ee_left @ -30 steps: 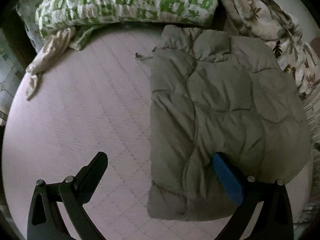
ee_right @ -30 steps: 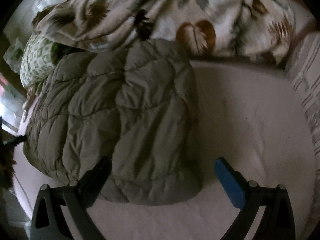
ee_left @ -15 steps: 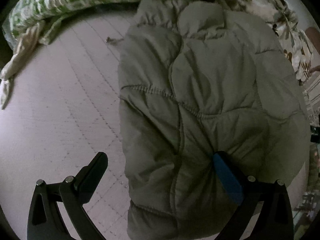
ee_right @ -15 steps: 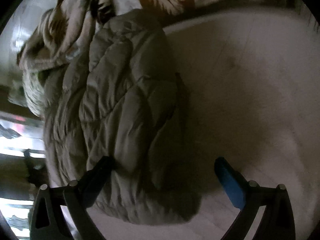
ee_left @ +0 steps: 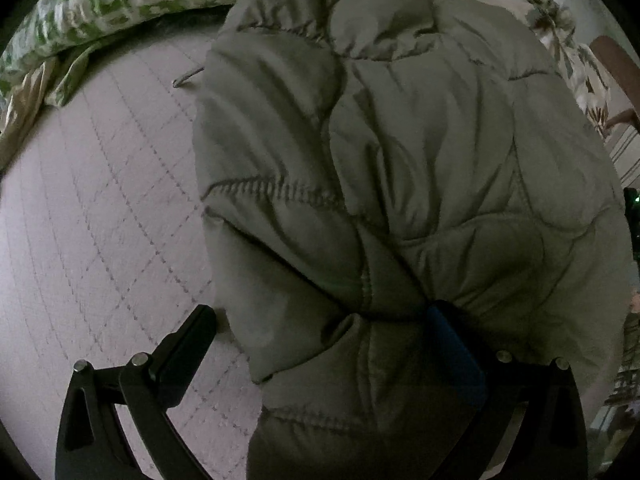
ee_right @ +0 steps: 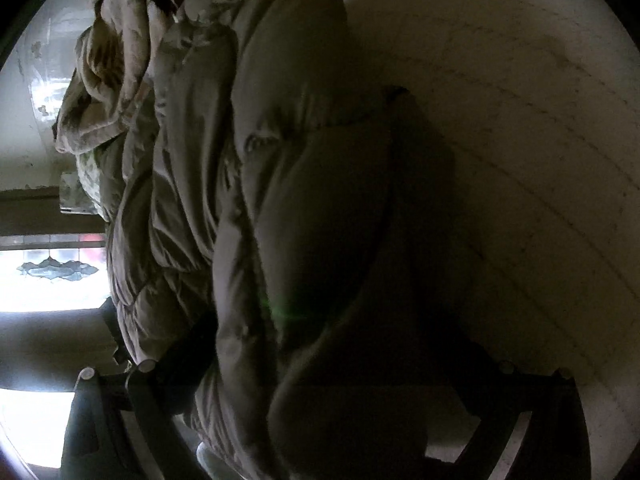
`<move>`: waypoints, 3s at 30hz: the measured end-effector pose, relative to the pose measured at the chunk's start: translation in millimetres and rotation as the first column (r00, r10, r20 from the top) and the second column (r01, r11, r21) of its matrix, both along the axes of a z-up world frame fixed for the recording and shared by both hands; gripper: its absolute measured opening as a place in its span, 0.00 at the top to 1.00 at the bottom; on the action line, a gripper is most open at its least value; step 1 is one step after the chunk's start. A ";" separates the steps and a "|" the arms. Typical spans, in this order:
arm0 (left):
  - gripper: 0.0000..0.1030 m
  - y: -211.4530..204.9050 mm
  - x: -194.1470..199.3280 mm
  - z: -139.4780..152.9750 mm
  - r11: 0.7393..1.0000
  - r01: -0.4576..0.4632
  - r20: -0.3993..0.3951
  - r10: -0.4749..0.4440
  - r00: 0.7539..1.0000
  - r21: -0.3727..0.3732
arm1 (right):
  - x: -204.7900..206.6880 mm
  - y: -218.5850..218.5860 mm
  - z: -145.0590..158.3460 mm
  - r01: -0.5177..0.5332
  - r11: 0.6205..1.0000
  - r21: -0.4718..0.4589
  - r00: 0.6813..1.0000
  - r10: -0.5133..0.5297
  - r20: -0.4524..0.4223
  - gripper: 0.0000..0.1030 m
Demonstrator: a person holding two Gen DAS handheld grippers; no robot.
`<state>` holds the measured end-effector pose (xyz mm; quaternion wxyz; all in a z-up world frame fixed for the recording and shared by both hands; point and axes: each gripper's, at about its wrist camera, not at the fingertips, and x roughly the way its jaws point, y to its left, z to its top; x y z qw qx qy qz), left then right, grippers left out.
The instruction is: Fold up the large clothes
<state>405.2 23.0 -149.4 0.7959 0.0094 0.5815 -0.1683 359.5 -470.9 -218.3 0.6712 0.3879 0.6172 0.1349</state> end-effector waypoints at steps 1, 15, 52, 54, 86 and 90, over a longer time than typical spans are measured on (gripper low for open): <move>0.00 -3.4 -0.4 0.4 1.000 0.001 -0.002 -0.001 1.000 0.007 | 1.6 3.2 0.2 -0.004 1.000 -0.015 1.000 0.004 -0.004 0.00; 0.08 -24.2 -9.0 -3.8 1.000 0.008 0.016 -0.008 1.000 0.008 | -6.6 25.9 19.3 -0.019 0.997 -0.079 0.998 0.024 0.066 0.30; 0.69 -25.6 -66.8 140.5 0.993 0.120 0.234 -0.114 0.966 -0.011 | -72.8 64.9 176.6 0.013 0.956 -0.293 0.934 0.093 0.346 0.71; 0.69 -23.2 -78.4 153.4 0.991 0.132 0.254 -0.125 0.959 -0.007 | -78.3 70.5 186.1 0.009 0.957 -0.291 0.927 0.101 0.360 0.71; 0.53 9.5 -166.3 57.9 0.991 0.073 0.233 -0.098 0.967 0.115 | -173.4 55.5 83.7 0.122 0.957 -0.263 0.962 -0.049 0.269 0.34; 0.42 20.4 -170.1 61.0 0.996 0.033 0.235 -0.053 0.970 0.088 | -176.5 56.6 89.8 0.130 0.949 -0.287 0.965 -0.055 0.255 0.06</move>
